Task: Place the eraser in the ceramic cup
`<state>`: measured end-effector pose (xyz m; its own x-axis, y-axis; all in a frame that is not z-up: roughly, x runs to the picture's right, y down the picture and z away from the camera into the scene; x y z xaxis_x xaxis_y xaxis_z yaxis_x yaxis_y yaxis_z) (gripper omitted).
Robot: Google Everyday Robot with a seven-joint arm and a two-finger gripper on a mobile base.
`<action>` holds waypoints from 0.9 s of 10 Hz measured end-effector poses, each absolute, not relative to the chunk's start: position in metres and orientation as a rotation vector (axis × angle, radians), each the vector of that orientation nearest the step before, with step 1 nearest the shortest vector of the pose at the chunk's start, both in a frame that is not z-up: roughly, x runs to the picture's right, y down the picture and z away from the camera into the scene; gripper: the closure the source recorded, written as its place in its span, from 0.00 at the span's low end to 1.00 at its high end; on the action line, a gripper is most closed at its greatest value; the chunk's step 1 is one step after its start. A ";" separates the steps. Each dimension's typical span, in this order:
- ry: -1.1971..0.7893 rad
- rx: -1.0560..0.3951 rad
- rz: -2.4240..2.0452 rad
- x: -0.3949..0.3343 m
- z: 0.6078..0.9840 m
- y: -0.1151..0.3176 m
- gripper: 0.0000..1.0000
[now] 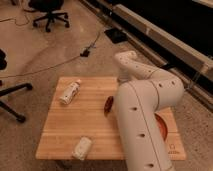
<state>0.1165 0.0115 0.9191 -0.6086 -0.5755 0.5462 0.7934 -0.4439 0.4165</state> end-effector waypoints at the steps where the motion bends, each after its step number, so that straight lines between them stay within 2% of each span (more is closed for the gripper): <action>1: -0.833 -0.379 -2.123 0.113 0.902 0.007 1.00; 4: -0.834 -0.242 -2.200 0.103 0.847 -0.008 1.00; 9: -0.865 -0.051 -2.253 0.101 0.796 -0.054 1.00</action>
<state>0.1006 -0.0537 0.7956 -0.7458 -0.6078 0.2728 0.6342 -0.5224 0.5699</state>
